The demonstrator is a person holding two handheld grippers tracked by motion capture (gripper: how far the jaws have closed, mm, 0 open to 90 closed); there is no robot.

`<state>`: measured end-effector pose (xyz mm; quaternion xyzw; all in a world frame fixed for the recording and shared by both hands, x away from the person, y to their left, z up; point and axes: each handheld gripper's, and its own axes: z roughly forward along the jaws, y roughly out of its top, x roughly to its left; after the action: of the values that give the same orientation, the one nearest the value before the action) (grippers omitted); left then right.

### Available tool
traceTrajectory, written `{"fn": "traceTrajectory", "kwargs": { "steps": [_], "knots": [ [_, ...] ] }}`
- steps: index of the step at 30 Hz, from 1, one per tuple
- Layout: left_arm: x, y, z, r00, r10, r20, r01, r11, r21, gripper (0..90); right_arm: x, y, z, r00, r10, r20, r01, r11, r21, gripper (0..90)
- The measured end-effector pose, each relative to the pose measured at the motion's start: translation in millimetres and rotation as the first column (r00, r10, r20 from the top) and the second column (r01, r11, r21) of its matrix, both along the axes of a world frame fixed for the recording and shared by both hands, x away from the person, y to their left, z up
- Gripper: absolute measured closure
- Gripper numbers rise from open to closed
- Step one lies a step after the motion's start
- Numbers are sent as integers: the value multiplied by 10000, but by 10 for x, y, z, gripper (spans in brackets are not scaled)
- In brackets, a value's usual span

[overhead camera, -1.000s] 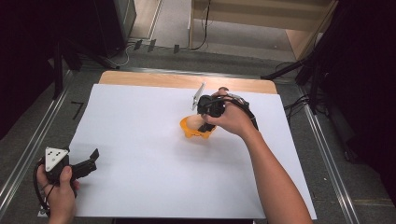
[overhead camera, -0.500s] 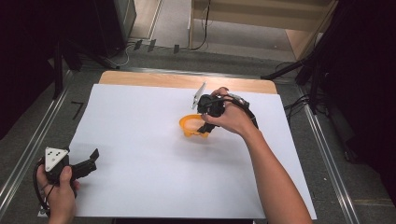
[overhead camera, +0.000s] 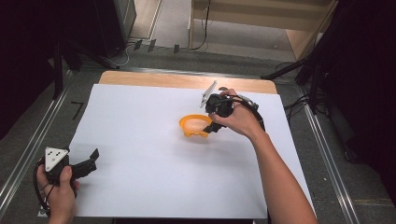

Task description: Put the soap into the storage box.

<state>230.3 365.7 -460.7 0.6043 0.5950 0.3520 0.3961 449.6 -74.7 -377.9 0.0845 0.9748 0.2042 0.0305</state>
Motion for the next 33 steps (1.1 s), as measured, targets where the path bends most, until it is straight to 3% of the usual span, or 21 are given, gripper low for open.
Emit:
{"fn": "traceTrajectory", "kwargs": {
  "steps": [8,15,18,19,20,22,23,27,33],
  "knots": [
    [0,0,-1,10000,0,8,0,10000,-4,8,-60,-213,-15,9980,-621,-96,624,9972,401,211],
    [0,-1,-1,10000,2,7,-2,10000,12,8,-132,-389,-62,9944,-1002,-332,1030,9900,960,135],
    [0,-3,-1,10000,3,11,-3,10000,11,8,-156,-439,-73,9931,-1128,-328,1158,9874,1081,114],
    [-1,-2,-1,10000,2,9,-2,10000,12,8,-167,-465,-81,9924,-1222,-119,1228,9850,1211,109],
    [-1,-2,0,10000,3,7,-3,10000,11,8,-200,-512,-103,9897,-1405,-269,1427,9828,1170,52],
    [0,-2,-1,10000,1,6,-1,10000,13,8,-210,-523,-111,9887,-1464,-308,1490,9825,1120,19],
    [0,-4,-1,10000,7,12,-7,10000,20,8,-225,-543,-122,9876,-1562,-166,1571,9817,1079,0],
    [0,-4,0,10000,17,7,-17,10000,25,8,-300,-633,-159,9794,-2012,146,1981,9730,1183,0],
    [1,-3,0,10000,4,-9,-4,10000,47,8,-385,-752,-250,9746,-2236,137,2200,9666,1313,0]
  ]
}}
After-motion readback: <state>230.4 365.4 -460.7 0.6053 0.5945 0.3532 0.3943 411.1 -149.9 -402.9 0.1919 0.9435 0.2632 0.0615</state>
